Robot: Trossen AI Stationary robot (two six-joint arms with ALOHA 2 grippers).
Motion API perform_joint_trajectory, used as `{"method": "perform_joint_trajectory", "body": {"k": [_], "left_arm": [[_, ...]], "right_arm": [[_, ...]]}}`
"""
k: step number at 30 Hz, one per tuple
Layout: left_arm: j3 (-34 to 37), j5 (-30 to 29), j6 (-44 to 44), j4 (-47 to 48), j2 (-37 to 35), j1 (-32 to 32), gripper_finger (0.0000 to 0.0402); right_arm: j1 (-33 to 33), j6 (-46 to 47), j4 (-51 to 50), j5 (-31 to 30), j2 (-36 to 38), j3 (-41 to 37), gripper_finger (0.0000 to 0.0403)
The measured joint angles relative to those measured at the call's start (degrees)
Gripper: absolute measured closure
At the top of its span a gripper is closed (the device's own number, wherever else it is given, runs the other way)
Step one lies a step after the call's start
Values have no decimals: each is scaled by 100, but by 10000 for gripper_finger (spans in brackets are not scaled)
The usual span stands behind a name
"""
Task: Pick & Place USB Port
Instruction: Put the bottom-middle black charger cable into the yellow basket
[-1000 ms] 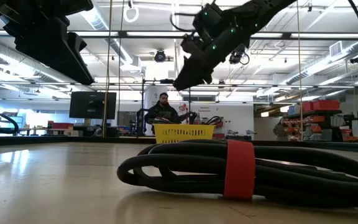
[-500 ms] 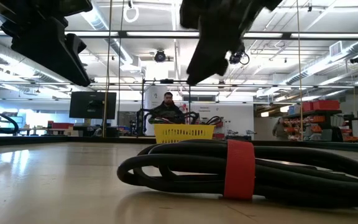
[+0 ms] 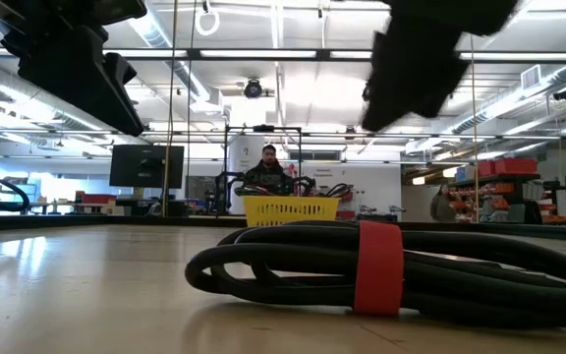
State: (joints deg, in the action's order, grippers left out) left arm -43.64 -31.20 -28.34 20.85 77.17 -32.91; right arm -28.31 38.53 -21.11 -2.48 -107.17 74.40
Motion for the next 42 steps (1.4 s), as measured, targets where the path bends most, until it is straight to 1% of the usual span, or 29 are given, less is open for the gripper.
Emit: {"method": "perform_joint_trajectory", "body": {"k": [3,9,11,16,19,21,22,23,26,27,31,34,38,42], "left_arm": [[0,2,-29,-12,2,-2,321],[0,9,-118,-9,0,-2,321],[0,9,-118,-12,0,-2,321],[0,7,-118,-10,0,-2,321],[0,7,-118,-10,0,-5,321],[0,5,-116,-6,0,-6,321],[0,5,-116,-8,0,-7,321],[0,5,-117,-7,0,-7,321],[0,0,-116,-6,0,-7,321],[0,0,-116,-4,0,-7,321],[0,-2,-105,-4,0,-7,321],[0,-4,-105,-6,0,-7,321],[0,-4,-105,-6,0,-7,321],[0,-4,-105,-6,0,-7,321]], "right_arm": [[-120,169,256,18,-235,0,249],[-287,500,442,6,-642,3,233],[-322,597,561,121,-773,3,230],[-348,715,685,242,-961,6,227],[-348,732,669,194,-1011,6,231],[-346,758,674,196,-1060,6,248],[-345,767,647,204,-1075,6,264],[-345,769,626,228,-1088,11,286],[-318,666,530,404,-1093,40,369],[-312,590,539,415,-1092,32,382],[-198,338,496,420,-979,17,394],[10,-3,248,368,-753,-12,396],[357,-434,-208,-27,-319,-3,399],[828,-927,-618,-210,22,-3,399]]}}
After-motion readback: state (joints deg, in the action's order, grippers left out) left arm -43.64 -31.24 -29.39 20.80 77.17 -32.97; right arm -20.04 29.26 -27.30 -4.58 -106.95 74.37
